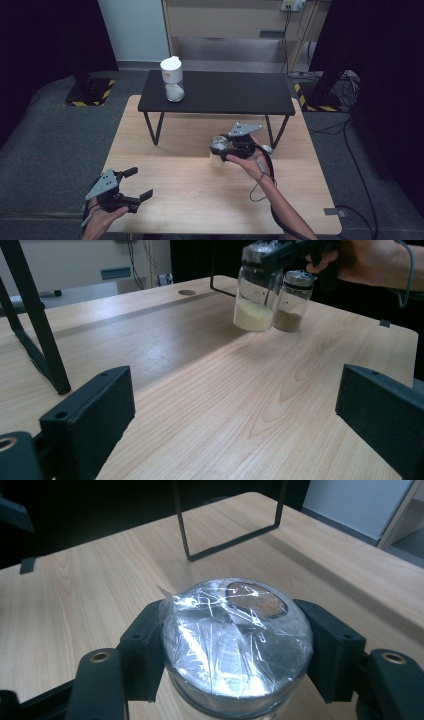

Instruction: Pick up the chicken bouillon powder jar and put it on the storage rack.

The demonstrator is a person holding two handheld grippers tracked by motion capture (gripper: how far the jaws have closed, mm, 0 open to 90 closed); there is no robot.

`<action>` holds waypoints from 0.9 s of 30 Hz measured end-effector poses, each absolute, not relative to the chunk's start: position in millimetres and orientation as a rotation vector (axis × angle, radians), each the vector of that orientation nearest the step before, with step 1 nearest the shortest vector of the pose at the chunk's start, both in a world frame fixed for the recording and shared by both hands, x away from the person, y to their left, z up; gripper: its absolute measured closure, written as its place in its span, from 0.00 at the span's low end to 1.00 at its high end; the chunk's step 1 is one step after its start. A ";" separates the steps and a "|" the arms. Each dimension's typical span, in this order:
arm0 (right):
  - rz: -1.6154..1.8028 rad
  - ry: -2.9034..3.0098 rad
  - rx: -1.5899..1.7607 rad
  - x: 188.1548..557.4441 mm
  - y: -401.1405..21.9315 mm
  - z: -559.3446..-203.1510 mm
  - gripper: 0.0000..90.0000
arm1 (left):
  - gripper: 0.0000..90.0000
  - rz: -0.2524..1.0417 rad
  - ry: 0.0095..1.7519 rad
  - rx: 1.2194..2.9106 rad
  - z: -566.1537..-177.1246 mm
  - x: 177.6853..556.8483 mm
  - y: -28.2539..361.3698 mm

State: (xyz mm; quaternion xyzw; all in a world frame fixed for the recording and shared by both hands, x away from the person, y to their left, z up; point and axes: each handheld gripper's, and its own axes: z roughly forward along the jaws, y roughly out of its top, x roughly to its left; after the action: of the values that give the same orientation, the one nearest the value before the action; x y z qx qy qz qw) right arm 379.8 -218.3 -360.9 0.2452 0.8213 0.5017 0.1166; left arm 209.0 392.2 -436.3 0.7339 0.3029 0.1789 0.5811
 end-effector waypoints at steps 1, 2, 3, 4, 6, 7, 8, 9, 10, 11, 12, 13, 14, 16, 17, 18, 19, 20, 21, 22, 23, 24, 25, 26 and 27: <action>1.470 2.405 0.715 380.4 -219.1 -357.5 0.39 | 0.01 0.418 0.708 1.715 -436.3 209.0 392.2; 1.471 2.406 0.714 380.8 -219.8 -354.1 0.39 | 0.01 0.418 0.708 1.714 -436.3 208.9 392.3; 1.470 2.408 0.711 381.2 -220.4 -350.5 0.39 | 0.01 0.418 0.708 1.714 -436.3 209.0 392.4; 1.467 2.413 0.705 381.9 -221.0 -345.9 0.39 | 0.01 0.418 0.708 1.714 -436.3 209.0 392.4; 1.464 2.421 0.699 383.0 -221.9 -339.4 0.39 | 0.01 0.418 0.708 1.714 -436.4 209.0 392.5; 1.464 2.425 0.699 383.7 -222.2 -337.1 0.39 | 0.01 0.418 0.708 1.714 -436.3 208.9 392.5; 1.462 2.432 0.698 384.5 -222.5 -333.8 0.39 | 0.01 0.419 0.708 1.715 -436.3 208.9 392.5; 1.462 2.436 0.694 385.3 -222.9 -331.0 0.39 | 0.01 0.419 0.707 1.715 -436.2 208.9 392.5; 1.461 2.438 0.693 385.7 -223.0 -328.3 0.39 | 0.01 0.419 0.708 1.715 -436.2 208.8 392.4; 1.457 2.441 0.690 385.9 -222.9 -325.5 0.39 | 0.01 0.420 0.707 1.715 -436.2 208.8 392.4; 1.456 2.443 0.686 386.1 -222.9 -322.8 0.39 | 0.01 0.419 0.707 1.715 -436.1 208.7 392.5; 1.457 2.447 0.686 386.6 -223.0 -320.3 0.39 | 0.01 0.420 0.708 1.714 -436.1 208.7 392.6; 1.456 2.452 0.686 387.1 -223.2 -317.6 0.39 | 0.01 0.420 0.708 1.714 -436.2 208.7 392.6; 1.455 2.459 0.682 387.7 -223.1 -312.5 0.39 | 0.01 0.420 0.708 1.713 -436.2 208.7 392.7; 1.451 2.465 0.678 387.9 -222.8 -309.1 0.39 | 0.01 0.420 0.708 1.714 -436.2 208.6 392.7; 1.449 2.468 0.674 388.1 -222.5 -307.1 0.39 | 0.01 0.421 0.708 1.713 -436.2 208.5 392.7; 1.443 2.472 0.668 387.9 -221.8 -303.5 0.39 | 0.02 0.421 0.709 1.713 -436.2 208.5 392.6; 1.441 2.473 0.660 387.9 -221.5 -300.8 0.39 | 0.01 0.420 0.708 1.713 -436.2 208.5 392.7; 1.438 2.477 0.657 387.9 -221.1 -297.7 0.39 | 0.01 0.421 0.708 1.714 -436.1 208.5 392.7; 1.437 2.479 0.654 387.8 -221.0 -294.8 0.39 | 0.02 0.420 0.708 1.714 -436.1 208.6 392.7; 1.438 2.482 0.652 387.9 -220.9 -292.0 0.39 | 0.02 0.420 0.708 1.714 -436.1 208.6 392.7; 1.438 2.484 0.648 388.0 -221.0 -289.1 0.39 | 0.01 0.419 0.707 1.714 -436.1 208.6 392.7; 1.438 2.485 0.645 388.0 -221.0 -286.2 0.39 | 0.01 0.420 0.707 1.714 -436.1 208.5 392.8; 1.439 2.487 0.644 387.9 -220.9 -283.1 0.39 | 0.02 0.419 0.707 1.713 -436.2 208.5 392.9; 1.437 2.487 0.642 387.6 -220.7 -280.7 0.39 | 0.02 0.419 0.708 1.713 -436.2 208.6 392.9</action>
State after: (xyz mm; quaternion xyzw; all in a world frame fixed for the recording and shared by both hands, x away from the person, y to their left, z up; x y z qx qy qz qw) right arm 387.6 -220.7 -280.7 0.2169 0.8410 0.4857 0.0990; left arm 208.6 392.9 -436.2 0.7333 0.3029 0.1793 0.5817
